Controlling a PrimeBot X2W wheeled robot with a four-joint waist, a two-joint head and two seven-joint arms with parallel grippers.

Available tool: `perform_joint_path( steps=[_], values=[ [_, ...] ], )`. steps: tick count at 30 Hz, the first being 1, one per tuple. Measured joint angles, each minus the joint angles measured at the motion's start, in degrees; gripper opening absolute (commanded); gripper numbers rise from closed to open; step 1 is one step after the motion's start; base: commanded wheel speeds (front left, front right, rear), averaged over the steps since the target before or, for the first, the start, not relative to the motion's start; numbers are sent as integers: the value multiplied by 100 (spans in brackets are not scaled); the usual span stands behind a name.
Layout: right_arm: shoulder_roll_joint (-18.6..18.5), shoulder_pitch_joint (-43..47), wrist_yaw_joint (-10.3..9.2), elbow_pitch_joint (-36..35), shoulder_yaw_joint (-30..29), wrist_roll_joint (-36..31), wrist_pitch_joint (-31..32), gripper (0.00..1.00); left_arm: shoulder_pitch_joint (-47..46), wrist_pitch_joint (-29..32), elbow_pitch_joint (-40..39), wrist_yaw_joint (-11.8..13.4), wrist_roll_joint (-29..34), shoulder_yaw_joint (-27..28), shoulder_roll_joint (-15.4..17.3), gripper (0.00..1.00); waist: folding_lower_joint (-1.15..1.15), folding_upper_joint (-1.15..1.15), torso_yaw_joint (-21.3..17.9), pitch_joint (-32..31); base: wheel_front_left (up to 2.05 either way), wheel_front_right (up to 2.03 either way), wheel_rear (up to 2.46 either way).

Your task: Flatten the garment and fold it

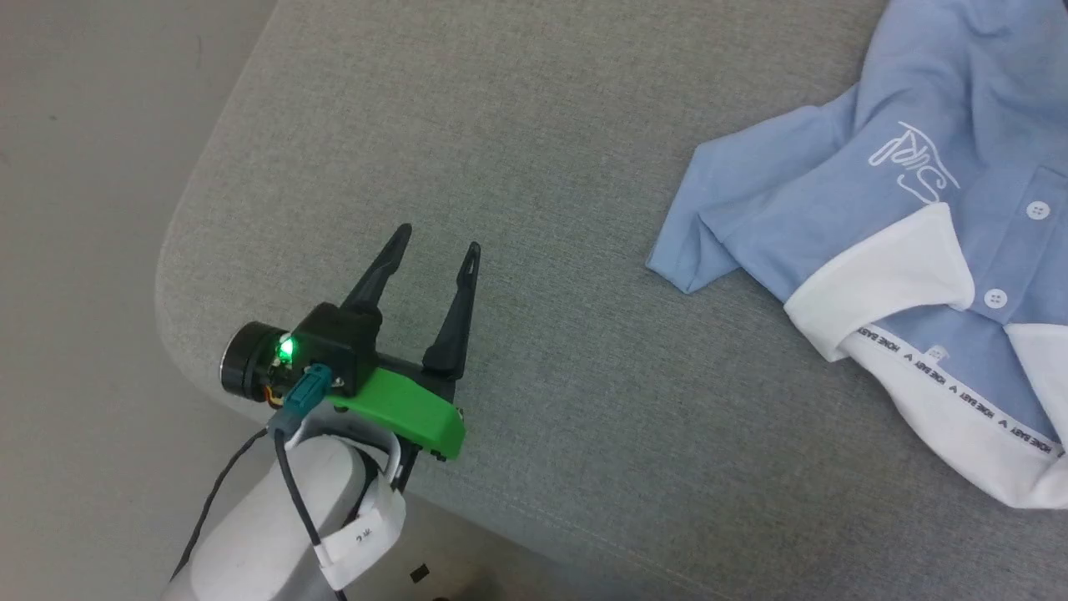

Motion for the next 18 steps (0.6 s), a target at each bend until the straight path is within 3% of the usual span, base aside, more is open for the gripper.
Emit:
perform_joint_path(
  steps=[7,18],
  values=[
    [343,98,0,168,-27,639,-740,100,-38,34,43,-38,-60,125,116,100,0,0,-273,-234,0,0,0],
    [382,952,-1,-303,-433,1338,-2073,100,-17,265,29,52,-327,430,347,100,0,0,-1000,-911,0,0,0]
  ],
)
